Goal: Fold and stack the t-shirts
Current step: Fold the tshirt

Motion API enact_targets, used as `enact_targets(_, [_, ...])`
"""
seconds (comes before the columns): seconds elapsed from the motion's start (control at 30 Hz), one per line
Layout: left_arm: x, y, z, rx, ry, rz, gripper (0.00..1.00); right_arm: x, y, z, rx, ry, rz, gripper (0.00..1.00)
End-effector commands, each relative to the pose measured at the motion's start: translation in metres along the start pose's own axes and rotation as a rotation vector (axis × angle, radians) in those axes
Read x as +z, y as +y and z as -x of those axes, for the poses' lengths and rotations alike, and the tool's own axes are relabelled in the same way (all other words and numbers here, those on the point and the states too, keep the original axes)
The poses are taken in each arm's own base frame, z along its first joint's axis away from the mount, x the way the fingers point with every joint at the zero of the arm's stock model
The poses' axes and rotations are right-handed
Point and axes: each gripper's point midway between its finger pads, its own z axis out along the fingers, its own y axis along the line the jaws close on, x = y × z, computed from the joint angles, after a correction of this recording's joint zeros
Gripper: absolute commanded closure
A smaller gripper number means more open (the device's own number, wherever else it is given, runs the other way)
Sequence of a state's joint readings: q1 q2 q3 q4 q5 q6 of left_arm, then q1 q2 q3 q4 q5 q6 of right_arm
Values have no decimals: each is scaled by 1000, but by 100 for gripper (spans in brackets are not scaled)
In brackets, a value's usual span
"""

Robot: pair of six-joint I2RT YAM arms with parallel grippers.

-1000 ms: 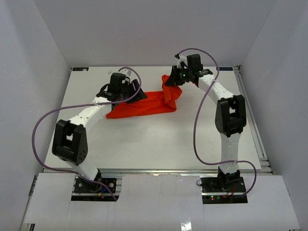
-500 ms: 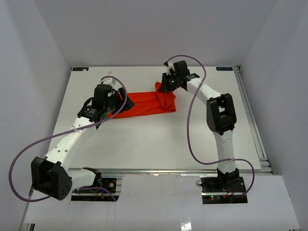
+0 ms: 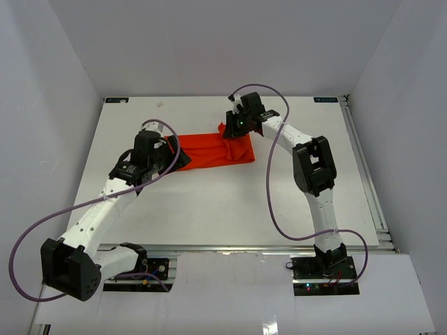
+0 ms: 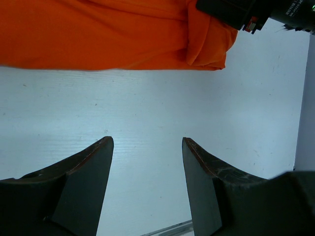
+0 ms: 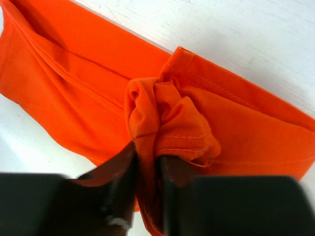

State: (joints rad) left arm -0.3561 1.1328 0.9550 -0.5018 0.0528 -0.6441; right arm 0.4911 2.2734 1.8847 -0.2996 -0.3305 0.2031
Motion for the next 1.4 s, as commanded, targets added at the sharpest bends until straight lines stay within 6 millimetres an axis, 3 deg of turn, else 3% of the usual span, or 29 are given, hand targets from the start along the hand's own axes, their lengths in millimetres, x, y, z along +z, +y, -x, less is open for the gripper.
enact_targets(0.0, [-9,1,5,-20,-33,2,31,1,17,17,-39,-43,21,67])
enact_targets(0.07, [-10,1,5,-18,-33,2,31,3,28,16,-49,-40,51,56])
enact_targets(0.1, [-11,0,6,-14,-36,2,31,2,35,18,-48,-46,64,45])
enact_targets(0.2, [-12,-1,9,-11,-42,2,31,-2,60,30,-72,-73,117,33])
enact_targets(0.33, [-14,-3,13,-7,-53,1,31,-11,84,46,-91,-106,174,30])
enact_targets(0.5, [-15,-5,17,-7,-64,-2,31,-24,113,50,-126,-113,292,29])
enact_targets(0.6, [-13,-10,19,3,-67,-25,32,-43,129,54,-225,-136,432,31])
enact_targets(0.63, [-12,-17,23,7,-80,-59,34,-58,123,61,-248,-165,468,32])
enact_targets(0.67, [-8,-26,27,15,-89,-108,41,-71,129,54,-306,-167,579,36])
enact_targets(0.77, [9,-44,31,17,-79,-195,55,-85,93,47,-378,-183,599,40])
enact_targets(0.8, [13,-56,40,21,-105,-245,60,-90,83,45,-377,-176,572,40])
enact_targets(0.83, [18,-67,39,25,-82,-297,67,-98,63,48,-369,-190,544,42])
enact_targets(0.87, [36,-69,35,7,-42,-308,70,-97,50,34,-358,-171,537,45])
enact_targets(0.9, [40,-85,48,11,-66,-366,72,-103,42,32,-358,-175,526,47])
enact_targets(0.97, [54,-102,47,-22,-20,-445,74,-108,22,18,-308,-143,520,55])
enact_targets(1.0, [77,-103,45,-34,-1,-456,74,-109,14,12,-282,-124,512,58])
enact_targets(1.03, [83,-111,51,-38,1,-484,75,-109,7,4,-251,-101,511,60])
enact_targets(1.1, [99,-121,48,-47,47,-539,77,-107,2,-9,-221,-75,516,63])
enact_targets(1.2, [140,-119,33,-73,133,-557,77,-101,-3,-19,-175,-48,521,64])
enact_targets(1.37, [172,-122,25,-91,200,-579,77,-79,-18,-29,-73,-8,498,66])
